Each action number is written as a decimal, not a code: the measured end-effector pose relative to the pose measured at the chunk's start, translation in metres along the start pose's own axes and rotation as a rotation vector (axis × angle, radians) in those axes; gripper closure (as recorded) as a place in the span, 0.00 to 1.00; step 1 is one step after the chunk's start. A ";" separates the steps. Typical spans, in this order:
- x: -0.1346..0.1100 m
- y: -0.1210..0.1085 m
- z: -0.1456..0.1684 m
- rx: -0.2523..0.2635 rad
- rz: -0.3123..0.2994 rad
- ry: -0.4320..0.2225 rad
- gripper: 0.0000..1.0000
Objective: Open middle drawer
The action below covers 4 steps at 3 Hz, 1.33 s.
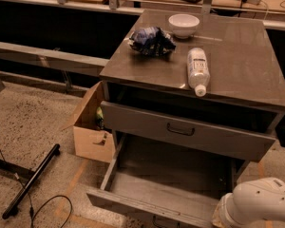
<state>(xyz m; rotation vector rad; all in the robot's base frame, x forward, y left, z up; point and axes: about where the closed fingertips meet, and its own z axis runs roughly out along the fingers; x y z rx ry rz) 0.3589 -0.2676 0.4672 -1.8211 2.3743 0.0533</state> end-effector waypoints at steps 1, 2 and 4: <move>-0.010 -0.011 0.008 0.066 0.029 0.003 1.00; -0.017 -0.031 0.013 0.119 0.038 -0.016 1.00; -0.017 -0.042 0.054 0.113 0.034 -0.044 1.00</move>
Offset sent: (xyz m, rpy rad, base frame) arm 0.0636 0.0183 -0.0197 -0.0088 -0.1906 -0.0569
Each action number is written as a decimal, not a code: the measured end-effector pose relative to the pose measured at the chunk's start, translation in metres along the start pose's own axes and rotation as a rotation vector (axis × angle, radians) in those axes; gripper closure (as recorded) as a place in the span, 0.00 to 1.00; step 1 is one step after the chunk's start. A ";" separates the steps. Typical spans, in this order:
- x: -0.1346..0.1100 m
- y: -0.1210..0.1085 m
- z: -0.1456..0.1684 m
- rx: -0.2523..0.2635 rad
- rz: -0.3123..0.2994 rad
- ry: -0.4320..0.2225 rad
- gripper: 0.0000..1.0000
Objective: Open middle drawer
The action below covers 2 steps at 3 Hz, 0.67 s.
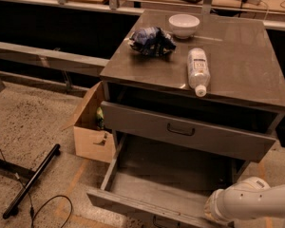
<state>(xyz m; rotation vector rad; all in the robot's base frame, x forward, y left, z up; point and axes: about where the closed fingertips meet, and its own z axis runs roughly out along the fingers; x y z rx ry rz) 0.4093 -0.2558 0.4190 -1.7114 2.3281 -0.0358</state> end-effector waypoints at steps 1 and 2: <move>0.005 0.008 0.011 -0.024 0.009 0.002 1.00; 0.013 0.033 0.012 -0.076 0.021 0.018 1.00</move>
Offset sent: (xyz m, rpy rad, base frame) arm -0.0677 -0.0046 -0.0195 0.0109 0.1603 -0.0130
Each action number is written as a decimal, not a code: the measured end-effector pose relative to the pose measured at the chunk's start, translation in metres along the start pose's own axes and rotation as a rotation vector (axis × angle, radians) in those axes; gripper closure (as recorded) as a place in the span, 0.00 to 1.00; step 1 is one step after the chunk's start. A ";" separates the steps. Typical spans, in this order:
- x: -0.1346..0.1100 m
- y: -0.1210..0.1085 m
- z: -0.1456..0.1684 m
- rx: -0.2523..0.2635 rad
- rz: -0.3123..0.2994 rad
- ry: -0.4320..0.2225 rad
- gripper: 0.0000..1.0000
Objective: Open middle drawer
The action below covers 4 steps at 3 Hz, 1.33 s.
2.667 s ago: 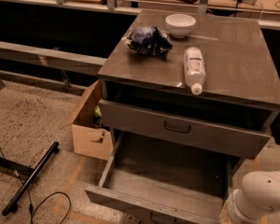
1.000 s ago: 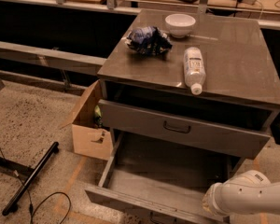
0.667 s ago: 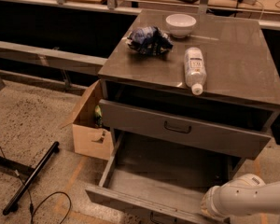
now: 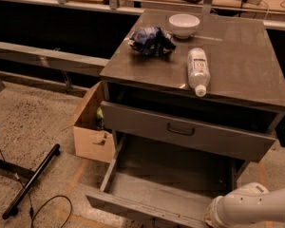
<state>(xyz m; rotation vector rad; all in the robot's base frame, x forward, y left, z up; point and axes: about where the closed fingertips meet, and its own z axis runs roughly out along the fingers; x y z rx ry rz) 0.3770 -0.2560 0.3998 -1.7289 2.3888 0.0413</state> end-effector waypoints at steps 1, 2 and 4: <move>0.002 0.007 -0.001 -0.015 0.003 0.004 1.00; 0.007 0.043 -0.013 -0.075 0.010 0.017 1.00; 0.009 0.034 -0.044 -0.015 0.030 0.011 1.00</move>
Offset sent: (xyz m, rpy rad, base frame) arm -0.1077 0.0093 0.0328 0.0240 0.1859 0.0070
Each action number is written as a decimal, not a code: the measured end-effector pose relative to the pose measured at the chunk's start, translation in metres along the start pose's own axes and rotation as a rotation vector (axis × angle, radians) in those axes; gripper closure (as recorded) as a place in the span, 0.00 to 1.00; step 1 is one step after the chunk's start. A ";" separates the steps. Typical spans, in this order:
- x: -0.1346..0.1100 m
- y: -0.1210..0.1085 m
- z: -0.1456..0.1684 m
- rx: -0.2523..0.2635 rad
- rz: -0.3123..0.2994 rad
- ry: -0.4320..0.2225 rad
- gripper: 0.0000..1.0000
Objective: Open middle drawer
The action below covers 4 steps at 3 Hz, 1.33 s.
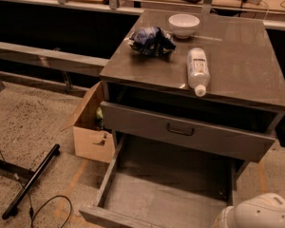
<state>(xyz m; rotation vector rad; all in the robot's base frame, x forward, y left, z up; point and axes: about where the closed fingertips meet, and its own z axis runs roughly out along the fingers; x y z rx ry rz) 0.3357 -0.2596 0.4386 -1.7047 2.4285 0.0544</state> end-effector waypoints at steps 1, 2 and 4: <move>0.016 -0.011 -0.065 0.123 0.060 0.016 1.00; 0.016 -0.038 -0.138 0.264 0.095 0.015 1.00; 0.013 -0.044 -0.156 0.304 0.091 0.013 0.59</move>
Offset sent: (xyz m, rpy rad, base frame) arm 0.0385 -0.0723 0.2498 -0.1399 -0.4058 -0.2109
